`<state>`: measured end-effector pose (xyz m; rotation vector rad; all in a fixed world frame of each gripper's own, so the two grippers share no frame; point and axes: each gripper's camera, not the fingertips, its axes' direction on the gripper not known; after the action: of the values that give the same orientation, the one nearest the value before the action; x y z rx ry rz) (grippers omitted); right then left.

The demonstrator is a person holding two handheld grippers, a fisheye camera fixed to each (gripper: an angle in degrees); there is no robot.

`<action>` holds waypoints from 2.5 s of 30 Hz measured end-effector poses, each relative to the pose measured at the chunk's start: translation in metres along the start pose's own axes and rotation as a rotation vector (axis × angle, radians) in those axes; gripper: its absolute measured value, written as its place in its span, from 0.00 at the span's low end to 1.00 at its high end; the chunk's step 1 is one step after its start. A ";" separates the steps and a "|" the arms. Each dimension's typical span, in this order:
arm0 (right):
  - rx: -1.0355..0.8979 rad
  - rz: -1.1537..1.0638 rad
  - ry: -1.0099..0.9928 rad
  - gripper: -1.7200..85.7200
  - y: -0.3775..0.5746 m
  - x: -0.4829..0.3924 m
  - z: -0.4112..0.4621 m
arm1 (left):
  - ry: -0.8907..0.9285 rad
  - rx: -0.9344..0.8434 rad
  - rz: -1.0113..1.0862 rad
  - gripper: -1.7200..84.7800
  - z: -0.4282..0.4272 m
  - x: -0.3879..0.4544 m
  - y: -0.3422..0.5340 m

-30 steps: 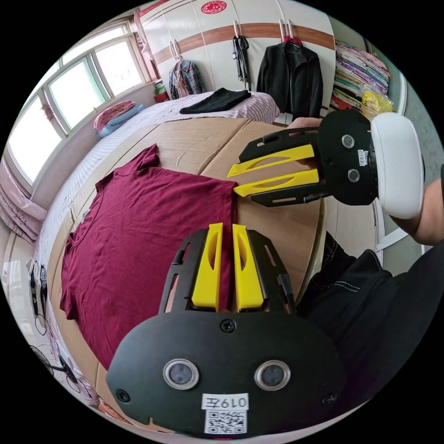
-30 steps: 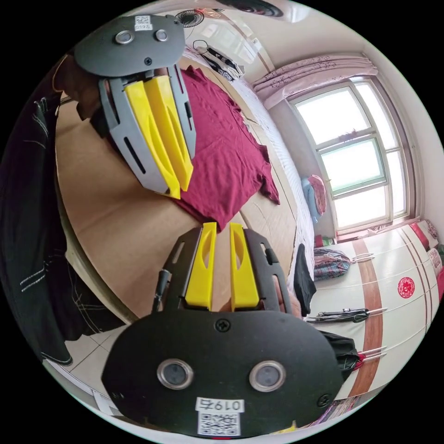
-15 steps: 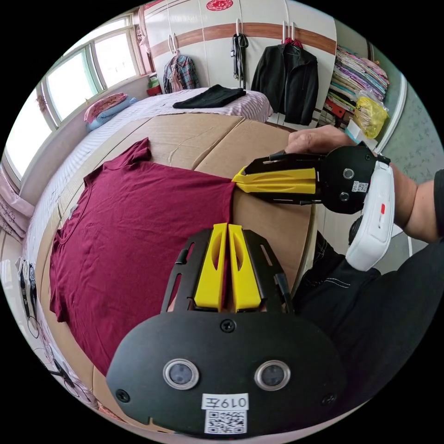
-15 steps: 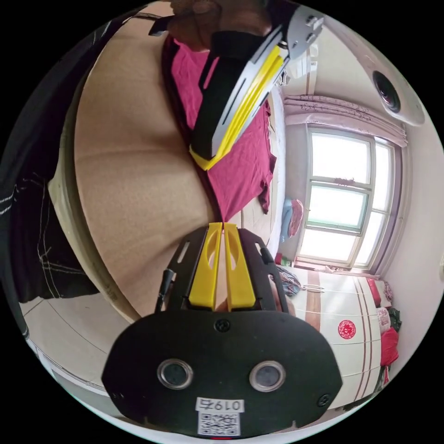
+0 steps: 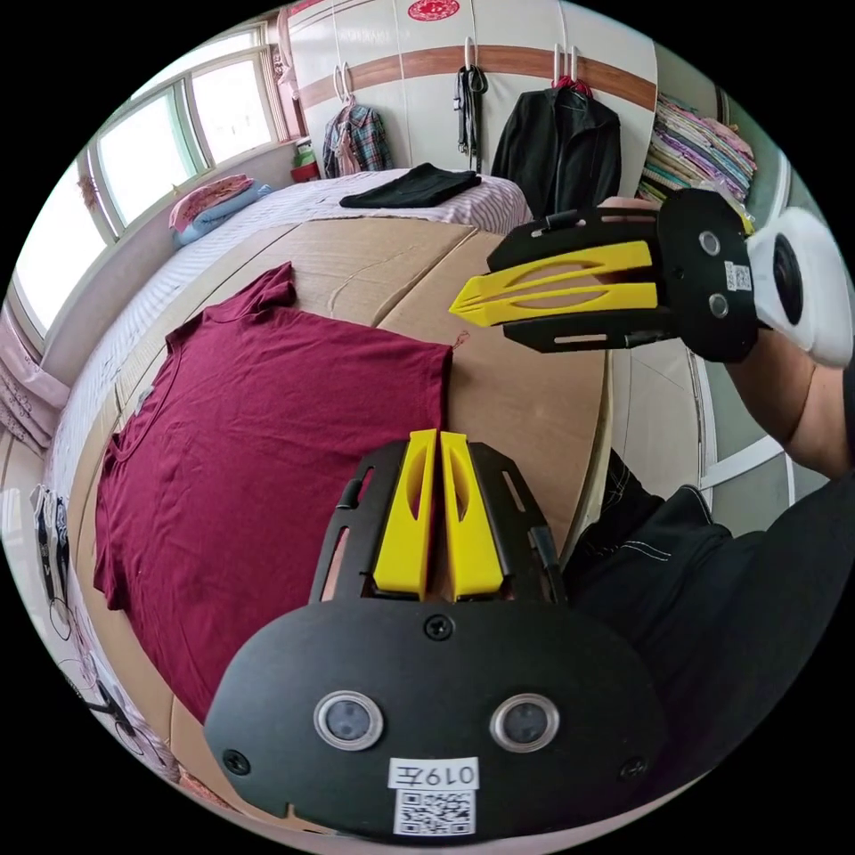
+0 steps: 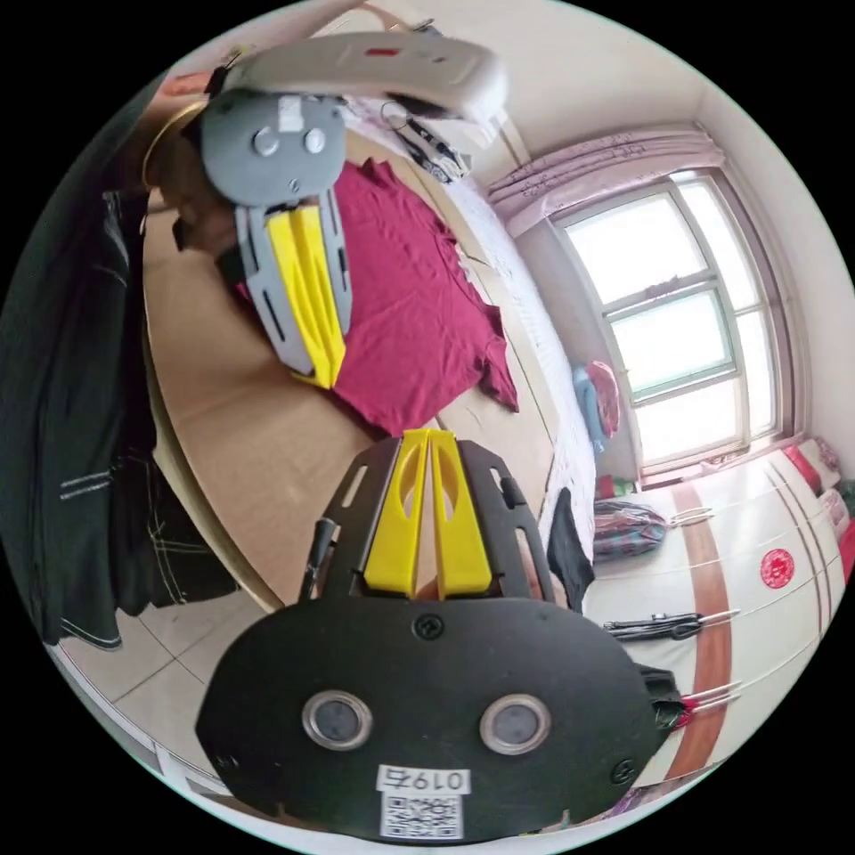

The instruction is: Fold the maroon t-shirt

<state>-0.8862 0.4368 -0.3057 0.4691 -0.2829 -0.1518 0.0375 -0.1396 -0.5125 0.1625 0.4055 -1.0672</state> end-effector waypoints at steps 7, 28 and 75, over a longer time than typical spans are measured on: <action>-0.115 0.271 0.051 0.01 0.039 0.051 0.008 | -0.053 0.016 0.008 0.03 -0.008 0.007 0.024; 0.400 0.568 -0.519 0.01 -0.045 0.047 0.008 | 0.008 0.229 -0.207 0.03 -0.108 -0.072 0.195; 0.208 0.072 -0.690 0.06 -0.325 -0.168 -0.007 | -0.634 -0.166 -0.241 0.03 -0.127 -0.090 0.439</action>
<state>-1.0697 0.1879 -0.5020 0.6026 -0.9978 -0.2124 0.3534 0.1852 -0.6211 -0.3766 -0.0650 -1.2498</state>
